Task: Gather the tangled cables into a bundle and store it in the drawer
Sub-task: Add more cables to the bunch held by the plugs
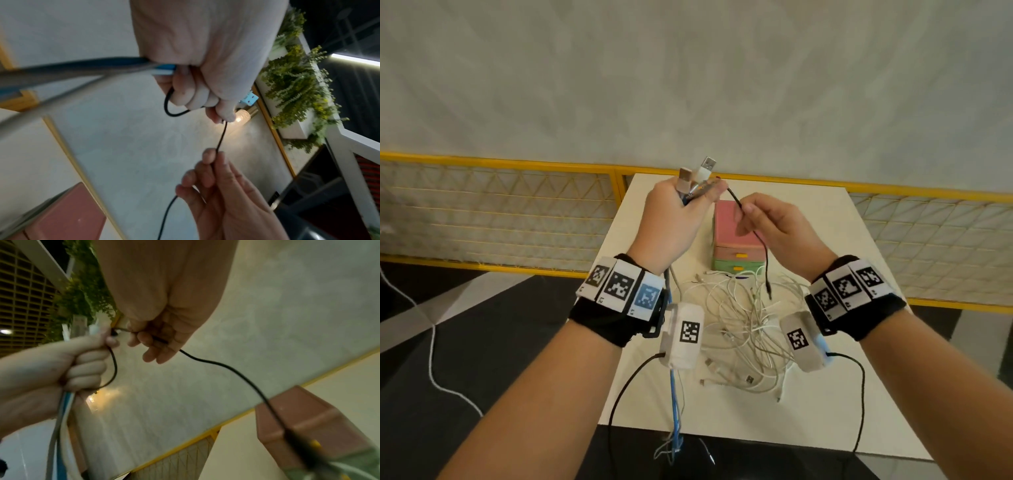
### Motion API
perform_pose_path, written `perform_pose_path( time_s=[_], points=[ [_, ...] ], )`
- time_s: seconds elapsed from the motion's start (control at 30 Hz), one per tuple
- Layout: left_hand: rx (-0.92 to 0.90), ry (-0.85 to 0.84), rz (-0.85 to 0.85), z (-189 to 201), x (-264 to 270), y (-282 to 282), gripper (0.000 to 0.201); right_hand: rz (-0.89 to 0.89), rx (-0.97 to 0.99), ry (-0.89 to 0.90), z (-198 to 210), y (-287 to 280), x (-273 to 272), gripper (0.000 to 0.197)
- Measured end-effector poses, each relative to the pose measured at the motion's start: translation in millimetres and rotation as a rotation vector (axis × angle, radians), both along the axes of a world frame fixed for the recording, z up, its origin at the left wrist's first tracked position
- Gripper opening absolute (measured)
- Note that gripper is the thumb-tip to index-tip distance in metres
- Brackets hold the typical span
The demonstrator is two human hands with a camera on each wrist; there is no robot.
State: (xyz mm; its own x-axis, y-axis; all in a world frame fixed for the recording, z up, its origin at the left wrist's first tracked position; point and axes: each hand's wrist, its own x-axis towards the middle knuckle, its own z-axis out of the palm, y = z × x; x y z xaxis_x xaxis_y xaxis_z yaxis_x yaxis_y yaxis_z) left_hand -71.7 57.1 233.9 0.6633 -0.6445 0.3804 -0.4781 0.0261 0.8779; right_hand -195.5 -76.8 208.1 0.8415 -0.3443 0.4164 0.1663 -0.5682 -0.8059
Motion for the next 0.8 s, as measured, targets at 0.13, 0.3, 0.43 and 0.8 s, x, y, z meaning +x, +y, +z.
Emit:
perform_pose_path(
  time_s=[0.13,0.3,0.43,0.8],
  points=[
    [-0.018,-0.019,0.016,-1,-11,2,0.022,-0.047,0.036,0.044,-30,-3,-7,0.024],
    [-0.139,0.101,0.124,14,-3,13,0.027,-0.127,-0.007,0.242,-72,-8,-24,0.025],
    [0.064,0.060,0.009,14,-1,21,0.012,-0.172,0.011,0.355,-92,-6,-33,0.028],
    [0.010,0.255,-0.282,35,-18,48,0.064,-0.052,-0.234,0.670,-37,24,-46,0.040]
  ],
)
